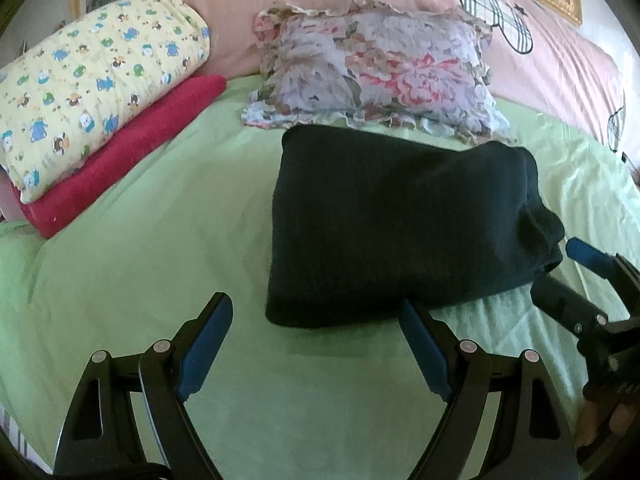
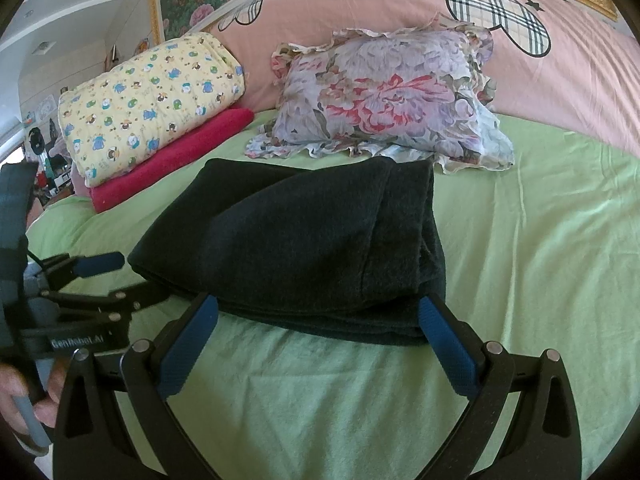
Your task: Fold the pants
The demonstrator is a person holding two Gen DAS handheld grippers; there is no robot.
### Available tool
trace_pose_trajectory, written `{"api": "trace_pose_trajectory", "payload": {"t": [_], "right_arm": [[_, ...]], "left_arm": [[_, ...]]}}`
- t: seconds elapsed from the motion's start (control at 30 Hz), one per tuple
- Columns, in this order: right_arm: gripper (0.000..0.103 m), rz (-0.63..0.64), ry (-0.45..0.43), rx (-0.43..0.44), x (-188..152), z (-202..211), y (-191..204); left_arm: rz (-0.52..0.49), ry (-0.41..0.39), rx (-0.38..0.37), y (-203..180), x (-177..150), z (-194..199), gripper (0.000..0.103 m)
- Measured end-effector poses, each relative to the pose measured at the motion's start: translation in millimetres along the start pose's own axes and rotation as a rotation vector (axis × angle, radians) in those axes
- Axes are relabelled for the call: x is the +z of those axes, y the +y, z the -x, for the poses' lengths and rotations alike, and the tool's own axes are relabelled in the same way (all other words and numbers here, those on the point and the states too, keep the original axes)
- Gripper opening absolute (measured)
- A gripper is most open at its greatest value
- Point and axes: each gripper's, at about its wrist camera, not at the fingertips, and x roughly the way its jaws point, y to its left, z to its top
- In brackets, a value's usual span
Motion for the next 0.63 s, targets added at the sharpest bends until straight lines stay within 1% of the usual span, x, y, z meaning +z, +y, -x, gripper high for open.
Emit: {"api": "trace_pose_trajectory", "payload": {"t": [0.63], "right_arm": [[0.1, -0.061, -0.014, -0.007, 2.5, 6.0, -7.1]], "left_arm": [[-0.027, 0.009, 0.016, -2.9, 4.8, 5.4, 0.085]]}}
